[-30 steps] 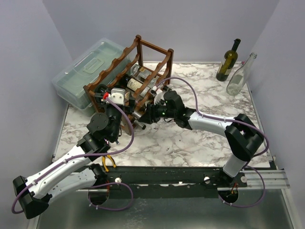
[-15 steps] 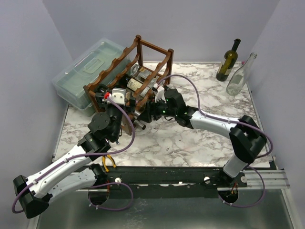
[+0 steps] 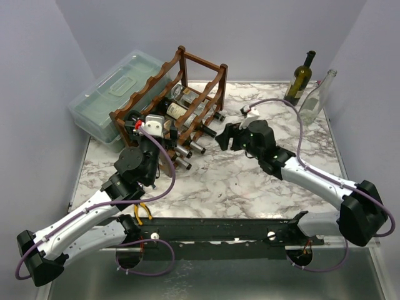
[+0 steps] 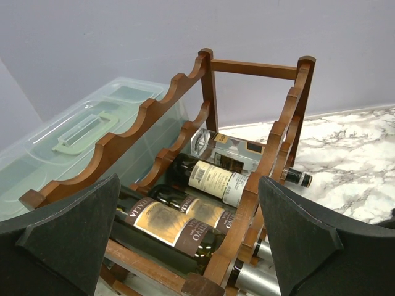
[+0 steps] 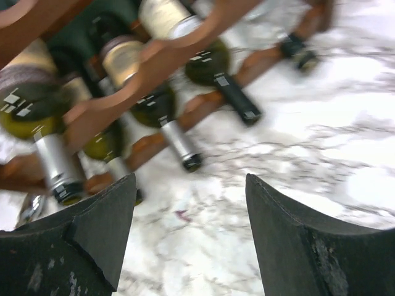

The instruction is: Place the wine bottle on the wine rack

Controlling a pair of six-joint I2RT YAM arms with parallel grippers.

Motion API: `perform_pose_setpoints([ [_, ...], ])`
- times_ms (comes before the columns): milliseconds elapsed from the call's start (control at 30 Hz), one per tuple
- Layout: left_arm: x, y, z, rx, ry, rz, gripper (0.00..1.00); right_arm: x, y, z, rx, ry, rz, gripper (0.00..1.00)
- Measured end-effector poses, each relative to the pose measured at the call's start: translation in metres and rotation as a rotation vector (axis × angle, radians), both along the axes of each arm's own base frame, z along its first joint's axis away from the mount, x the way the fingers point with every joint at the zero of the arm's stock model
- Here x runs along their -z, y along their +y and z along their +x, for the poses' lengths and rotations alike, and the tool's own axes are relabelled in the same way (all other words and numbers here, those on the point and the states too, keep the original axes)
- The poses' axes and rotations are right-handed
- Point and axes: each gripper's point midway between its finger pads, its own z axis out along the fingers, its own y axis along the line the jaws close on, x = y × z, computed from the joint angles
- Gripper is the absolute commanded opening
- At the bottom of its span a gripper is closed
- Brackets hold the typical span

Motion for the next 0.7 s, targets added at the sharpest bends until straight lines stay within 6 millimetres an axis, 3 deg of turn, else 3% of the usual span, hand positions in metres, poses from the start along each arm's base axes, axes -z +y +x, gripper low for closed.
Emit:
perform_pose_setpoints([
  [100,0.000,0.000,0.000,0.000,0.001,0.001,0.94,-0.002,-0.037,0.020,0.143,-0.004,-0.008,0.76],
  [267,0.000,-0.001,-0.001,0.008,0.004,-0.002,0.94,-0.026,-0.108,0.058,0.385,-0.039,0.007,0.81],
  [533,-0.004,0.002,-0.004,0.009,-0.003,-0.021,0.94,-0.124,-0.223,0.118,0.764,-0.166,0.041,0.89],
  [700,-0.007,0.003,-0.006,0.015,-0.009,-0.041,0.94,-0.153,-0.286,0.143,0.928,-0.193,0.023,0.92],
])
